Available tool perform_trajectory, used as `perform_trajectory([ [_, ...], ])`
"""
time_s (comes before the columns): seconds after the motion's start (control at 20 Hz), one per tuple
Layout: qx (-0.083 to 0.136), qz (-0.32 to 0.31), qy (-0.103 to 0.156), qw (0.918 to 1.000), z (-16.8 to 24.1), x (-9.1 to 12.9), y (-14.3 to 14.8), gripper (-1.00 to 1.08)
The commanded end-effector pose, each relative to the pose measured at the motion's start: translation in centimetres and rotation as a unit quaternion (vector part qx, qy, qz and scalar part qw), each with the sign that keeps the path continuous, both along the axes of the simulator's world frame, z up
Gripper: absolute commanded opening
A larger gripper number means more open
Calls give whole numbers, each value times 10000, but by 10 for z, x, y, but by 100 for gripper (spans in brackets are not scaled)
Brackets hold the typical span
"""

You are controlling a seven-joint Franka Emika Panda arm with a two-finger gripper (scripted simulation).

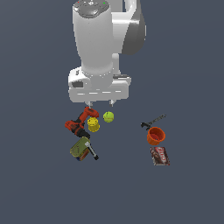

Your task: Pick up a designated object from a clutter of objects.

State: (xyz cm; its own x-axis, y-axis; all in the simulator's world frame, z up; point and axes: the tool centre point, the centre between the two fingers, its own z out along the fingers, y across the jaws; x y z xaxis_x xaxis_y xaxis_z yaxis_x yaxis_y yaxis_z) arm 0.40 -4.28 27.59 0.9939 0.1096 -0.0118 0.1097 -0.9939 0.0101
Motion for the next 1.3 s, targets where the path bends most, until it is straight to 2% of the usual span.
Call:
perform_trajectory([
  [0.0, -6, 227, 21, 9997, -13, 3, -9, 68],
  [0.3, 10, 843, 71, 9964, -47, 9, -31, 68],
  [0.6, 66, 1457, 104, 9892, -83, 13, -53, 68],
  [0.9, 155, 2063, 110, 9783, -118, 13, -74, 68],
  [1.25, 292, 2750, 67, 9610, -158, 10, -96, 68],
])
